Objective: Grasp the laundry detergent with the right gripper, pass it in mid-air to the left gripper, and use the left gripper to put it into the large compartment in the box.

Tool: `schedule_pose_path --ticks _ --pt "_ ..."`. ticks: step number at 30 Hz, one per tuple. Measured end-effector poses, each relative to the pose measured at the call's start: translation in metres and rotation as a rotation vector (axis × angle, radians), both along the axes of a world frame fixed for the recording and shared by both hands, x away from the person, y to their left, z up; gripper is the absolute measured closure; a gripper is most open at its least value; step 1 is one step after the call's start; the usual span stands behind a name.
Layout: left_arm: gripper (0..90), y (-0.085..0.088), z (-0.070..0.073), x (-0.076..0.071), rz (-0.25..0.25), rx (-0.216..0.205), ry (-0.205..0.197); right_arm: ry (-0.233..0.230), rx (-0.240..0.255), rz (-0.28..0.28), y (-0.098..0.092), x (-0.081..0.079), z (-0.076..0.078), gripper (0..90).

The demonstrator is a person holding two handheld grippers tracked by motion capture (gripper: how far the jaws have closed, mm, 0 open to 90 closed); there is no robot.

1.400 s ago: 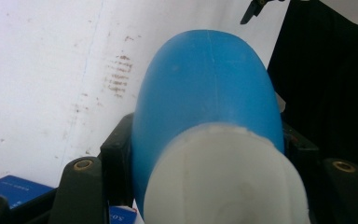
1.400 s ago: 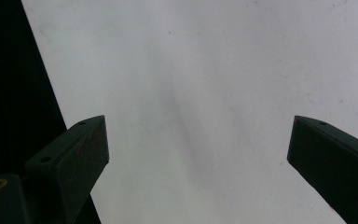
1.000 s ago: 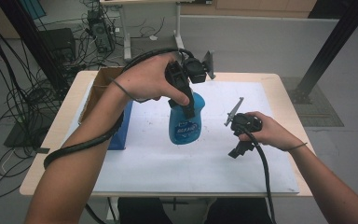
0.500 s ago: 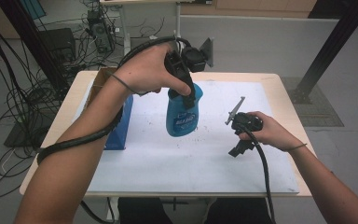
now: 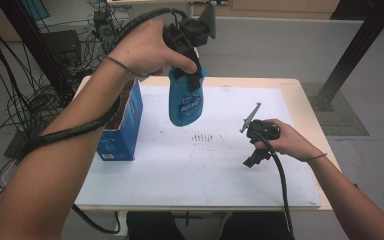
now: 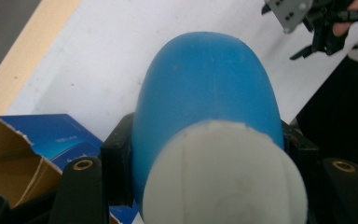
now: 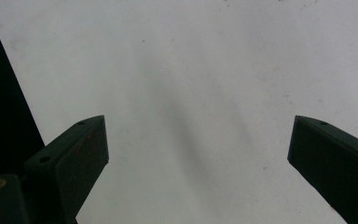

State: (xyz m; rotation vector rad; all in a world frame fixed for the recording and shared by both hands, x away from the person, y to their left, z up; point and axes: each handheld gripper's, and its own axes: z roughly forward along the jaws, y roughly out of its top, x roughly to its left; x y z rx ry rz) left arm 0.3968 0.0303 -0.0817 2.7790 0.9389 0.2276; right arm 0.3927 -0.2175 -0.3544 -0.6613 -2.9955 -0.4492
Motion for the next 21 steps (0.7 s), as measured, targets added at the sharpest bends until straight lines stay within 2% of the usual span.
schedule_pose_path --ticks 3,10,14,21 --pt "37.8 0.009 0.009 0.004 0.035 0.005 -0.016 0.000 0.005 0.004 0.001 0.000 0.001 5.1" --pt "37.8 0.041 0.024 0.016 0.162 -0.017 -0.030 0.002 0.004 0.011 0.004 -0.001 0.002 5.1" --pt "37.7 0.062 0.029 0.022 0.247 -0.045 -0.045 -0.005 0.007 0.016 0.004 -0.001 0.003 5.1" --pt "37.7 0.099 0.034 0.031 0.374 -0.049 -0.066 -0.003 0.008 0.017 0.004 0.000 0.003 4.9"
